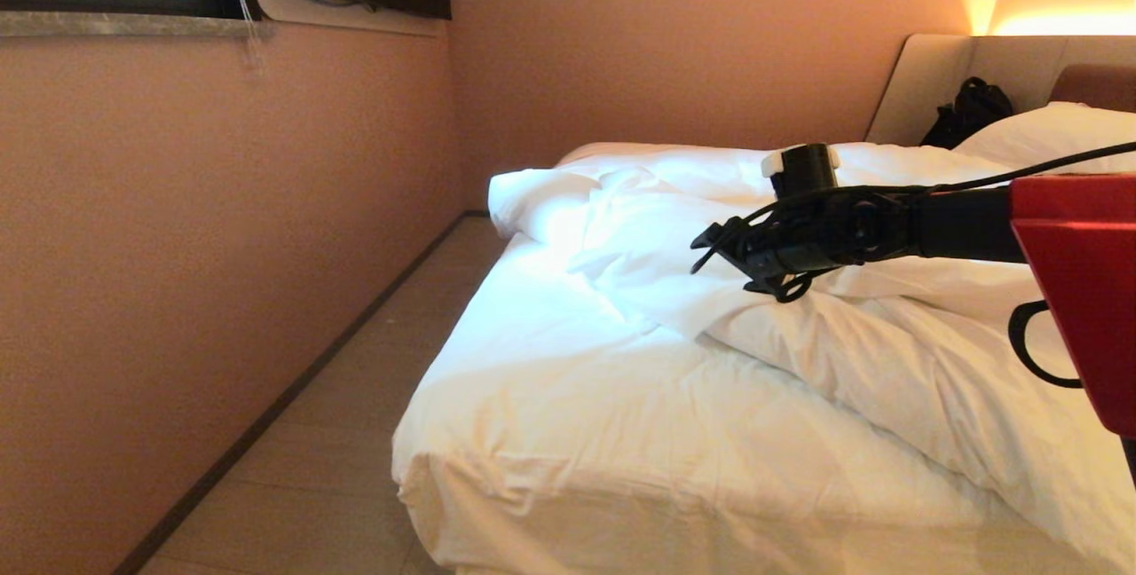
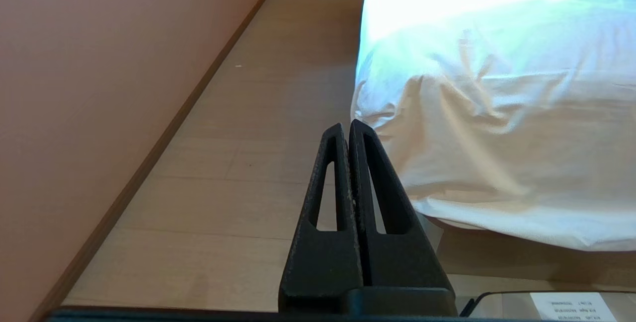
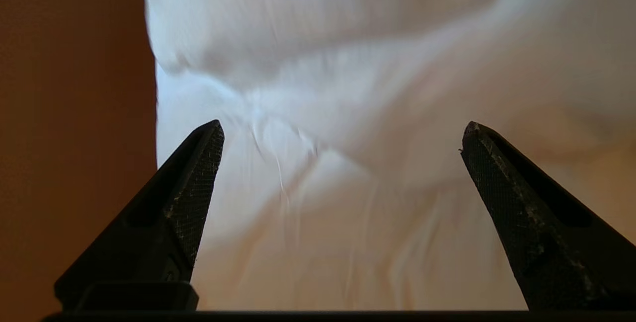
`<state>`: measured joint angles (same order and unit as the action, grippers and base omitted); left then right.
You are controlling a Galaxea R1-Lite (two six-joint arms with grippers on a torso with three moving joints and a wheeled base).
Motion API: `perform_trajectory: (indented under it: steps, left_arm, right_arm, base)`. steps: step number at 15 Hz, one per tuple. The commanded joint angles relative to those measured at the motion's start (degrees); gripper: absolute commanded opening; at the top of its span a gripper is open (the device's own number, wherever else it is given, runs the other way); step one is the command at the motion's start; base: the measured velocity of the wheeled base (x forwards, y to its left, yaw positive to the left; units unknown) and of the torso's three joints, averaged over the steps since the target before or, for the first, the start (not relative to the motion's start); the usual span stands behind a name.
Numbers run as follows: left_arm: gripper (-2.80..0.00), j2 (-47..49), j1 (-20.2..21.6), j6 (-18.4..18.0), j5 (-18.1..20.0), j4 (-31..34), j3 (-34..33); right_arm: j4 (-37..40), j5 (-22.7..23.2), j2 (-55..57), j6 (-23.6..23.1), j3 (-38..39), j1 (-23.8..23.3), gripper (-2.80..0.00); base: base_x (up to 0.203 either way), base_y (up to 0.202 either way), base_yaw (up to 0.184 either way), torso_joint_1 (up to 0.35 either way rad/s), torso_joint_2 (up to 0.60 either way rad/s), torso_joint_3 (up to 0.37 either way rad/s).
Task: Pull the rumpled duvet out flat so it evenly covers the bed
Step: Hold the folded corner of the quilt
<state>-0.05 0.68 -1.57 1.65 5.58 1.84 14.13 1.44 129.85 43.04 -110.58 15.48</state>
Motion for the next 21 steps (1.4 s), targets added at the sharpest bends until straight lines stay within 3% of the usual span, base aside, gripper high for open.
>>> perform_trajectory:
  steps: [1,6,21]
  left_arm:
    - [-2.80,0.0,0.0,0.0,0.0,0.0,0.0]
    - [-2.80,0.0,0.0,0.0,0.0,0.0,0.0]
    - [-2.80,0.0,0.0,0.0,0.0,0.0,0.0]
  right_arm:
    - [12.3,1.2,0.6,2.3,-0.2,0.3,0.00]
    - [13.0,1.3,1.9,2.7,0.1,1.8,0.00]
    - [-6.6,1.2,7.0,2.1,0.0,1.1,0.00]
  base:
    - [0.000,0.000,0.000,0.000,0.00,0.000]
    - [0.000,0.000,0.000,0.000,0.00,0.000]
    - [0.000,0.000,0.000,0.000,0.00,0.000]
